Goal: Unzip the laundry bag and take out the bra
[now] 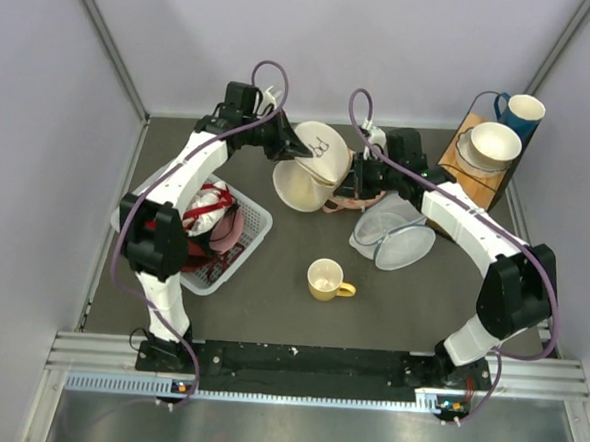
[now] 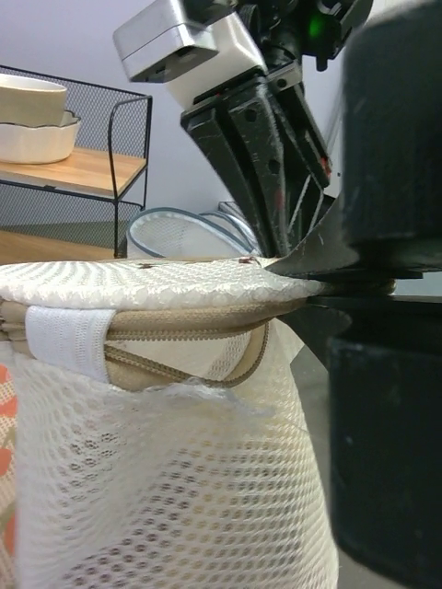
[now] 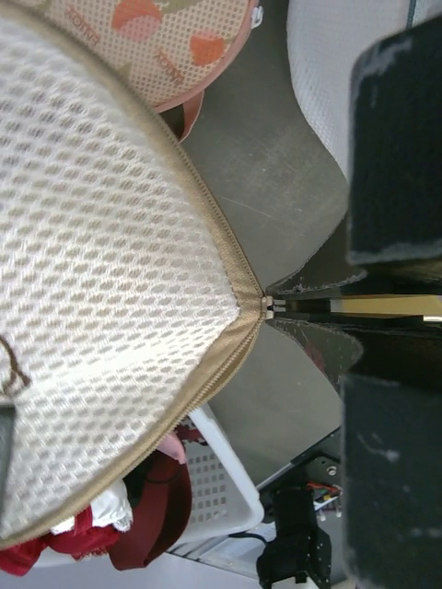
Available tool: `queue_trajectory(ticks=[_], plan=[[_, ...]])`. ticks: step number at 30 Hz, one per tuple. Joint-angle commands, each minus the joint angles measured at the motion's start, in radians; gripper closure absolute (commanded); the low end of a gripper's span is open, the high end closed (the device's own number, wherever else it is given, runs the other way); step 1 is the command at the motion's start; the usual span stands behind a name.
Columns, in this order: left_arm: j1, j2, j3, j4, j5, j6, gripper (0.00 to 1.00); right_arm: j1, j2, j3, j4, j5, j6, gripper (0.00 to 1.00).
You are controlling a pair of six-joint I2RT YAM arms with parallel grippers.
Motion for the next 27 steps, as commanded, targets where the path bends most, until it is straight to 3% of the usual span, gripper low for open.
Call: queue_trajectory(ticks=[1, 2, 5, 6, 11, 17, 22, 27], plan=[[0.006, 0.108, 0.161, 0.013, 0.031, 0.083, 1.0, 0.069, -0.008, 0.035, -0.044, 0.016, -0.021, 1.0], [0.003, 0.126, 0.214, -0.03, 0.008, 0.087, 1.0, 0.08, -0.003, 0.043, -0.043, 0.022, -0.01, 1.0], [-0.003, 0.152, 0.259, -0.076, -0.057, 0.09, 0.66, 0.086, 0.018, 0.044, -0.003, 0.047, 0.097, 1.0], [-0.007, 0.116, 0.25, -0.076, -0.113, 0.094, 0.33, 0.086, 0.021, 0.04, 0.015, 0.061, 0.122, 1.0], [-0.009, -0.053, 0.128, -0.087, -0.276, 0.081, 0.02, 0.086, 0.04, 0.008, 0.132, 0.07, 0.244, 1.0], [-0.014, -0.252, -0.154, -0.018, -0.304, -0.052, 0.03, 0.088, 0.061, 0.009, 0.175, 0.061, 0.283, 1.0], [-0.058, -0.345, -0.406, 0.143, -0.276, -0.22, 0.06, 0.086, 0.07, 0.017, 0.175, 0.053, 0.285, 1.0], [-0.103, -0.296, -0.438, 0.183, -0.263, -0.302, 0.05, 0.086, 0.07, 0.012, 0.175, 0.05, 0.28, 1.0]])
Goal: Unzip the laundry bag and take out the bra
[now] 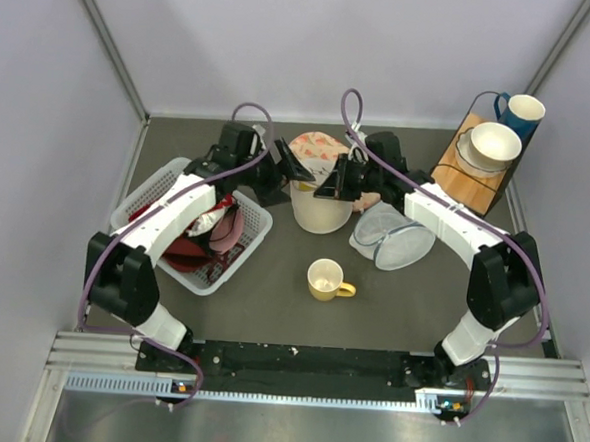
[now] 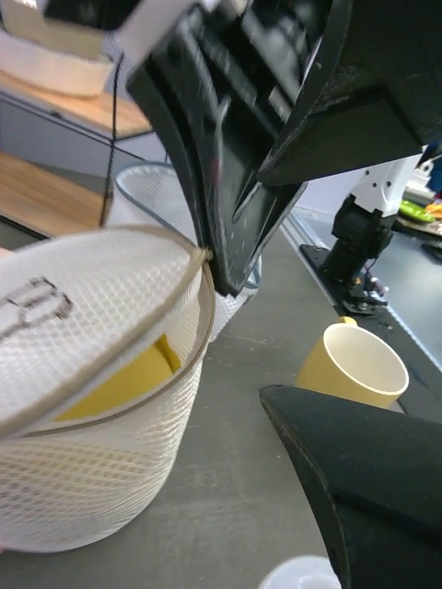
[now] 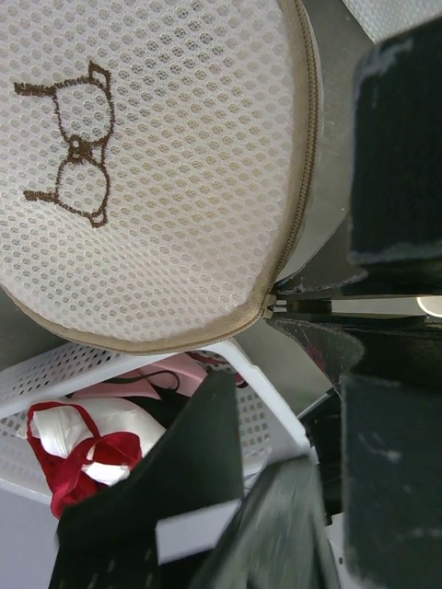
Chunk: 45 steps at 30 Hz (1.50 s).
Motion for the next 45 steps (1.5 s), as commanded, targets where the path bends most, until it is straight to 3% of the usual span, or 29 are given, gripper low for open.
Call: queue_trajectory(ticks=[1, 13, 16, 19, 20, 30, 34, 38, 39, 40, 41, 43, 44, 45], plan=[[-0.028, 0.048, -0.029, 0.114, 0.013, -0.13, 0.05, 0.001, -0.007, 0.01, 0.049, -0.009, 0.007, 1.0], [-0.028, 0.082, -0.1, 0.256, -0.025, -0.276, 0.05, 0.001, -0.034, -0.018, 0.048, -0.008, -0.011, 1.0], [-0.028, 0.117, -0.081, 0.27, -0.043, -0.296, 0.12, 0.001, -0.05, -0.033, 0.041, 0.002, -0.02, 1.0], [-0.028, 0.167, -0.035, 0.284, -0.022, -0.286, 0.7, -0.002, -0.073, -0.056, 0.028, 0.021, -0.039, 1.0], [-0.027, 0.191, -0.022, 0.287, 0.001, -0.279, 1.0, -0.005, -0.08, -0.061, 0.025, 0.025, -0.043, 1.0], [0.064, 0.205, 0.148, 0.145, 0.048, -0.097, 1.0, -0.148, -0.188, -0.196, -0.038, 0.028, -0.137, 1.0], [0.082, 0.245, 0.259, 0.072, 0.067, -0.023, 1.0, -0.149, -0.198, -0.197, -0.048, -0.001, -0.139, 1.0], [0.073, 0.364, 0.391, 0.051, 0.095, 0.021, 1.0, -0.074, -0.206, -0.164, -0.028, 0.006, -0.113, 1.0], [0.071, 0.39, 0.461, 0.031, 0.105, 0.046, 0.98, -0.057, -0.2, -0.138, -0.029, 0.008, -0.103, 1.0], [0.068, 0.433, 0.501, -0.044, 0.117, 0.062, 0.84, -0.045, -0.192, -0.127, -0.022, 0.011, -0.091, 1.0], [0.067, 0.444, 0.537, -0.085, 0.131, 0.075, 0.49, -0.033, -0.183, -0.121, 0.009, 0.008, -0.074, 1.0], [0.065, 0.377, 0.52, -0.092, 0.109, 0.083, 0.26, -0.033, -0.151, -0.122, 0.055, -0.006, 0.002, 1.0], [0.065, 0.337, 0.479, -0.068, 0.055, 0.084, 0.09, -0.033, -0.143, -0.124, 0.089, -0.03, 0.031, 1.0], [0.065, 0.294, 0.398, -0.051, 0.029, 0.089, 0.04, -0.034, -0.131, -0.133, 0.163, -0.04, 0.094, 1.0]])
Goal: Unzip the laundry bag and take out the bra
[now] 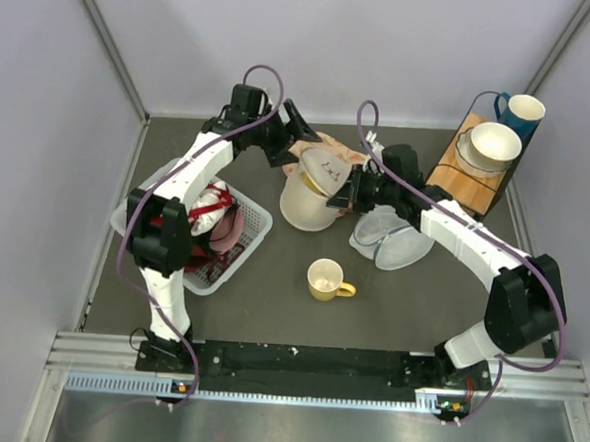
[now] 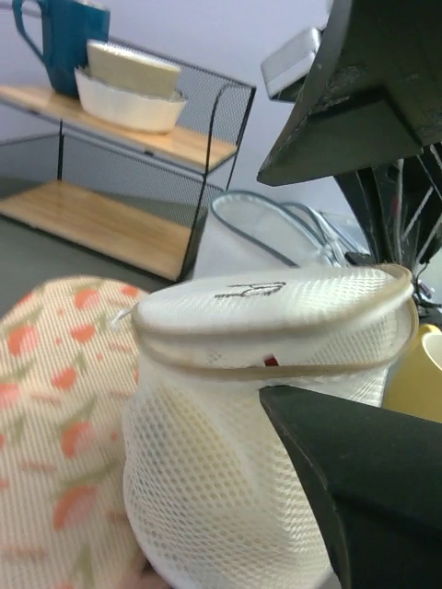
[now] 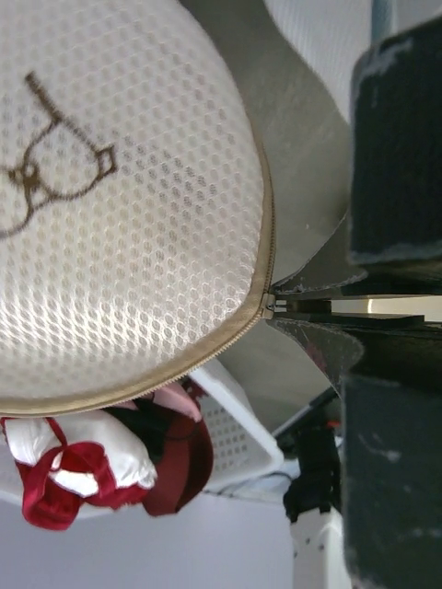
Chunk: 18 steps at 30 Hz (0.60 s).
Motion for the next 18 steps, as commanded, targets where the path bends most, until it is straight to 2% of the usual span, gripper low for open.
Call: queue_trajectory(ticks=[1, 5, 7, 13, 18], plan=[[0.012, -0.218, -0.114, -0.009, -0.109, 0.056, 0.03, 0.013, 0.035, 0.027, 0.198, -0.047, 0.179, 1.0], [0.011, -0.376, -0.316, 0.014, -0.17, 0.011, 0.01, 0.013, 0.073, 0.028, 0.26, -0.064, 0.238, 1.0], [0.012, -0.436, -0.358, 0.014, -0.195, -0.015, 0.02, 0.013, 0.084, 0.03, 0.257, -0.064, 0.235, 1.0], [-0.015, -0.49, -0.424, -0.003, -0.17, -0.099, 0.02, 0.011, 0.087, 0.03, 0.248, -0.061, 0.227, 1.0], [-0.077, -0.507, -0.538, 0.088, -0.172, -0.243, 0.01, 0.013, 0.092, 0.031, 0.245, -0.058, 0.212, 1.0]])
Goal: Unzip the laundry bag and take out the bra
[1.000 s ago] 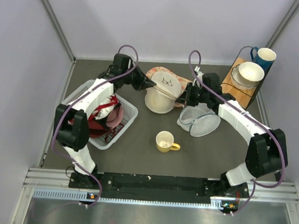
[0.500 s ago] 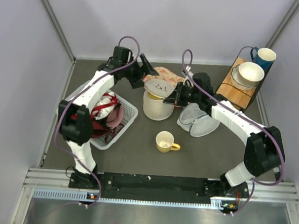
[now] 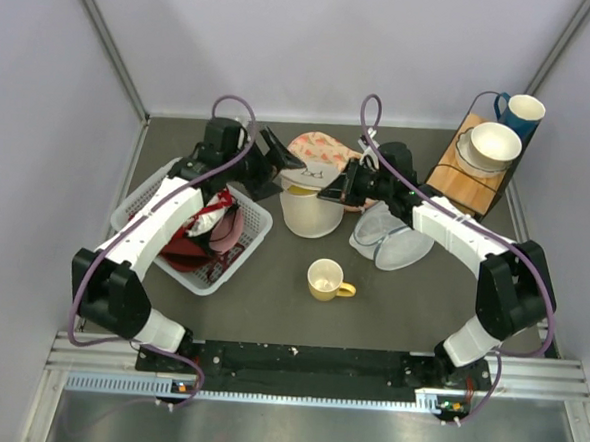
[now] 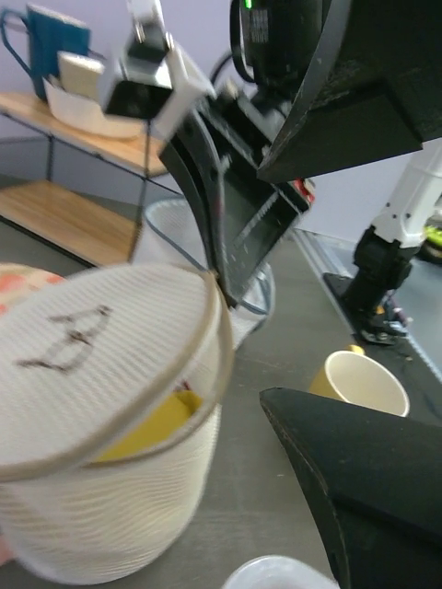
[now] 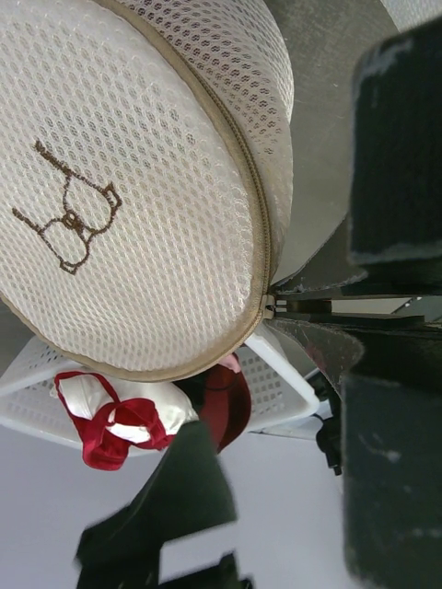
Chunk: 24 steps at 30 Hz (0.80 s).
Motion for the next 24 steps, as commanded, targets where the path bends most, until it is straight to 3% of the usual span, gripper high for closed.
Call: queue_trajectory(ticks=[1, 4, 12, 15, 17, 18, 19, 20, 24], plan=[[-0.06, -0.001, -0.088, 0.087, -0.01, -0.144, 0.01, 0.003, 0.002, 0.032, 0.051, -0.012, -0.006, 1.0], [-0.062, 0.011, -0.136, 0.178, 0.016, -0.203, 0.01, 0.003, 0.004, 0.03, 0.051, -0.017, -0.01, 1.0], [-0.065, 0.081, -0.104, 0.196, -0.039, -0.255, 0.02, 0.005, 0.005, 0.024, 0.051, -0.029, -0.017, 1.0], [-0.071, 0.144, -0.071, 0.201, -0.041, -0.252, 0.07, 0.005, -0.001, 0.021, 0.051, -0.023, -0.024, 1.0], [-0.073, 0.187, -0.044, 0.2, -0.028, -0.238, 0.27, 0.005, -0.013, 0.017, 0.015, -0.012, -0.038, 1.0], [-0.073, 0.197, -0.038, 0.19, -0.025, -0.232, 0.44, 0.005, -0.016, 0.017, 0.005, -0.009, -0.047, 1.0], [-0.07, 0.198, -0.033, 0.184, -0.031, -0.224, 0.86, 0.005, -0.024, 0.017, -0.008, -0.003, -0.055, 1.0], [-0.066, 0.192, -0.027, 0.172, -0.036, -0.215, 1.0, 0.0, -0.035, 0.015, -0.029, 0.005, -0.076, 1.0], [-0.033, 0.142, -0.024, 0.157, -0.05, -0.172, 1.0, -0.061, -0.084, -0.046, -0.041, 0.006, -0.099, 1.0]])
